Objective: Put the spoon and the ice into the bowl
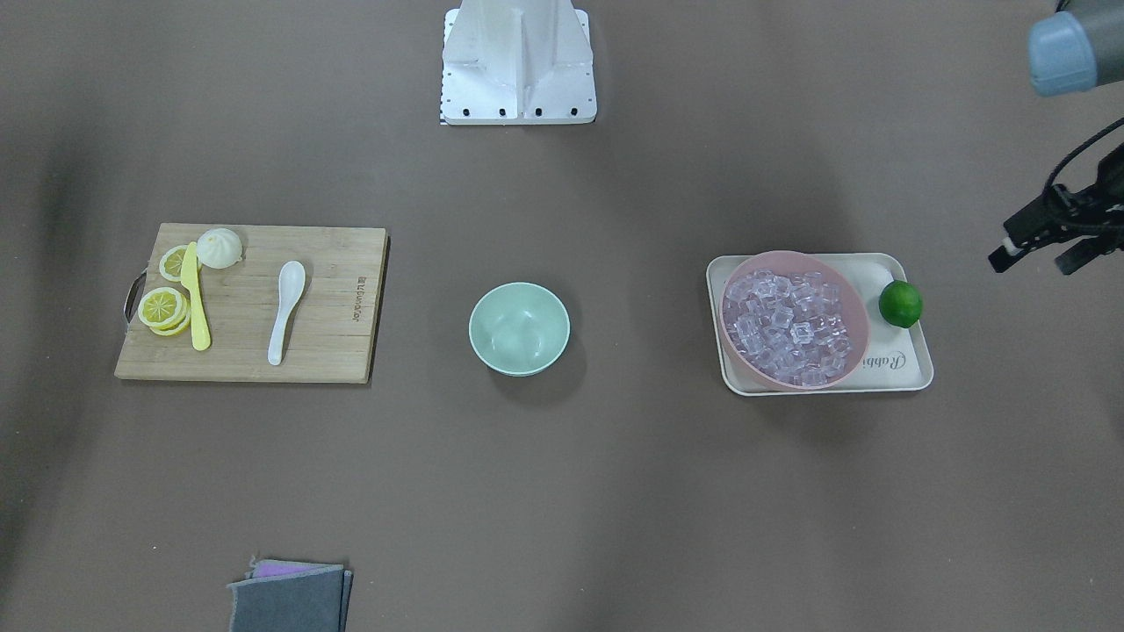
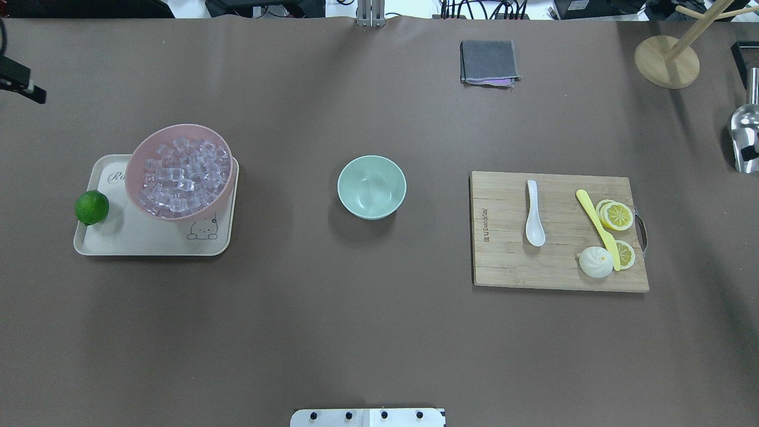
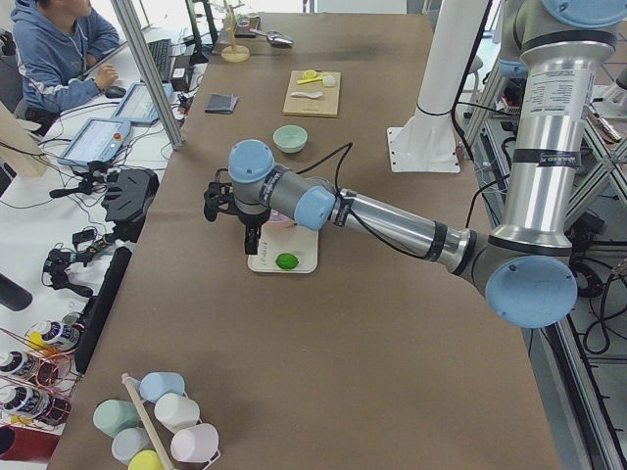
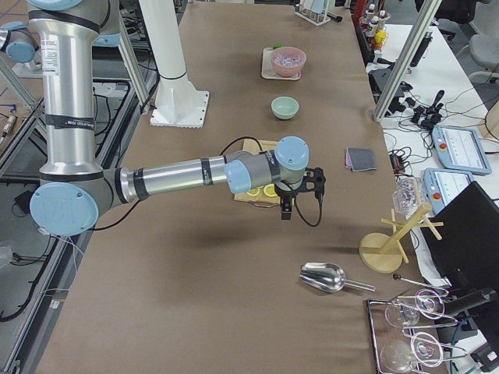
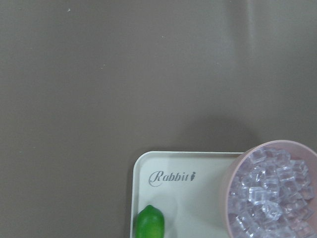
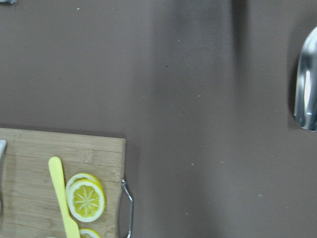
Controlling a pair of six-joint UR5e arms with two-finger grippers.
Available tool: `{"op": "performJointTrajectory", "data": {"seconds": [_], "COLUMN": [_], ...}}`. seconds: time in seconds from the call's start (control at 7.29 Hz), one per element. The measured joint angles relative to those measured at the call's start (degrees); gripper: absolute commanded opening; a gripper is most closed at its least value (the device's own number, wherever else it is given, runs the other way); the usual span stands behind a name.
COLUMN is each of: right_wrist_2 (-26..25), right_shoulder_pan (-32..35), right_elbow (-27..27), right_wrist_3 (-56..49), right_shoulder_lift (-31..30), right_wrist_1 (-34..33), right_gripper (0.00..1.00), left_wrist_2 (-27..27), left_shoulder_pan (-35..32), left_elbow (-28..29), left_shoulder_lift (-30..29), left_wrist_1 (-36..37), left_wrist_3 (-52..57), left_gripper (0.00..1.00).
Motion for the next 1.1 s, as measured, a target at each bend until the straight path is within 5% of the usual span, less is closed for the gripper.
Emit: {"op": "performJointTrajectory", "data": {"seconds": [0.55,1.1], "right_wrist_2": [-10.7,-18.3], "right_shoulder_pan": [-17.1,-27.0], "right_elbow": [0.2,-3.4], "right_wrist_3": [28.1,31.0], "right_shoulder_lift": [6.0,11.4], "right_wrist_1": [11.9,12.5], "right_gripper": [1.0,0.93], "left_wrist_2": [4.1,8.7], "left_shoulder_pan": [8.2,12.5], "left_elbow": [1.3,3.5], "left_shoulder_lift": [-6.5,-9.3], "left_wrist_1": [0.4,0.5], "left_wrist_3": [-7.3,-8.7], "left_gripper": [0.97,0.97]}}
